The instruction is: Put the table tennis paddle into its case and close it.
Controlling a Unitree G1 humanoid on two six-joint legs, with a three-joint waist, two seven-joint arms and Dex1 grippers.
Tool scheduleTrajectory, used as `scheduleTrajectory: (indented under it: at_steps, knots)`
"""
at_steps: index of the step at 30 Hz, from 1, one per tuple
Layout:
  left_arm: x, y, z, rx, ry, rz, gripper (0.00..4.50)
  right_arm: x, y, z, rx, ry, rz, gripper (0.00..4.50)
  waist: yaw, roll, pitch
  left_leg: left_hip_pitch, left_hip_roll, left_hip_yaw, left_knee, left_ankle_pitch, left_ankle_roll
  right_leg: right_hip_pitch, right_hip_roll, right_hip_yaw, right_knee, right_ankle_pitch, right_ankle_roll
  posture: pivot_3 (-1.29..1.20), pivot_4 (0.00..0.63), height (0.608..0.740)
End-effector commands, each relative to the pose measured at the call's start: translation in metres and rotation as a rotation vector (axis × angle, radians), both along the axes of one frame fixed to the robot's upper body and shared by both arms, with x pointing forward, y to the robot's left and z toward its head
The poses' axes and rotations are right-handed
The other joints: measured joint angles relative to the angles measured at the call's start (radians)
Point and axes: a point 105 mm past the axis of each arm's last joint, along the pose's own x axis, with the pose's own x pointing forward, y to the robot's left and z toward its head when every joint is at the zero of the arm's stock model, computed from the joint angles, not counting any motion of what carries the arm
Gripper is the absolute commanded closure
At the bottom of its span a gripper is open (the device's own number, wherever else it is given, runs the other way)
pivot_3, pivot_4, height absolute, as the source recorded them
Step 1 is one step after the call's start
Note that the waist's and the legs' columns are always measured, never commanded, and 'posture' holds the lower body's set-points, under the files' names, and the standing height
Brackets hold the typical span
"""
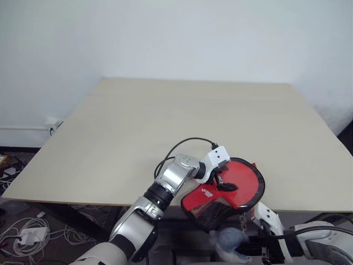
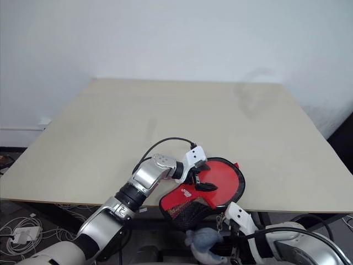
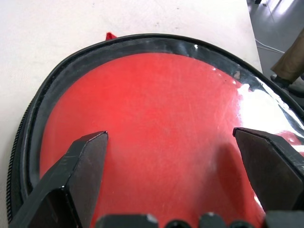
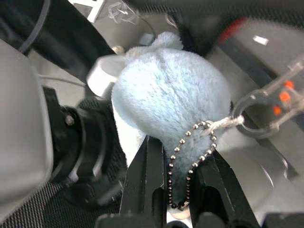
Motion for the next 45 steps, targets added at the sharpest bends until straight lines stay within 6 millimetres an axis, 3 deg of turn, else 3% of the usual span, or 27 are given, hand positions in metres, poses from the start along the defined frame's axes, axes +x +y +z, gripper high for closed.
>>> scheduleTrajectory:
  at_steps: [1,13,19,24,29,35,36,45]
  knots:
    - [-0.011,0.023,-0.037,0.134,0.116,0.035,0.00,-0.008,0.025,-0.003,0.075,0.043,0.059,4.34,0.000,0.000,0.000,0.000,0.000,0.000,0.000,0.000,0.000,0.000,0.000,0.000,0.000,0.000,0.000,0.00,0.000,0.740]
    - [-0.013,0.029,-0.036,0.150,0.121,0.034,0.00,0.002,0.046,-0.016,0.102,0.045,0.100,4.36,-0.001,0.001,-0.002,0.001,0.001,0.000,0.002,0.000,0.000,0.002,0.001,0.000,0.001,0.000,0.000,0.00,0.000,0.740]
    - [-0.015,0.036,-0.035,0.163,0.128,0.037,0.00,-0.021,0.043,-0.014,0.130,0.072,0.203,4.36,-0.001,0.001,-0.002,0.001,0.001,0.000,0.002,0.000,0.000,0.002,0.001,0.000,0.001,0.000,0.000,0.00,0.000,0.740]
    - [-0.015,0.042,-0.035,0.174,0.136,0.038,0.00,-0.023,0.053,-0.003,0.197,0.045,0.213,4.36,-0.001,0.000,-0.003,0.002,0.001,0.000,0.003,0.000,0.000,0.002,0.001,0.000,0.003,0.000,0.000,0.00,0.000,0.740]
    - [-0.012,0.040,-0.034,0.176,0.126,0.040,0.00,-0.031,0.058,-0.005,0.196,0.045,0.231,4.36,-0.001,-0.001,-0.003,0.002,0.001,0.000,0.003,0.000,0.000,0.002,0.001,0.000,0.003,0.000,0.000,0.00,0.000,0.740]
    - [-0.008,0.036,-0.034,0.173,0.120,0.043,0.00,-0.017,0.047,-0.004,0.160,0.011,0.154,4.36,0.000,-0.001,-0.002,0.002,0.001,0.000,0.005,0.000,0.000,0.003,0.001,0.000,0.003,0.000,0.000,0.00,0.000,0.740]
    - [-0.007,0.036,-0.034,0.173,0.119,0.042,0.00,-0.015,0.043,0.000,0.159,0.007,0.143,3.65,0.000,-0.001,-0.002,0.002,0.001,0.000,0.006,0.000,0.000,0.003,0.001,0.000,0.003,0.000,0.000,0.00,0.000,0.740]
    - [-0.007,0.029,-0.034,0.166,0.123,0.029,0.00,-0.003,0.033,0.010,0.150,-0.034,0.063,0.59,0.001,-0.002,-0.002,0.003,0.000,-0.001,0.011,-0.003,-0.004,0.007,0.000,-0.001,0.004,0.000,0.000,0.00,0.000,0.740]
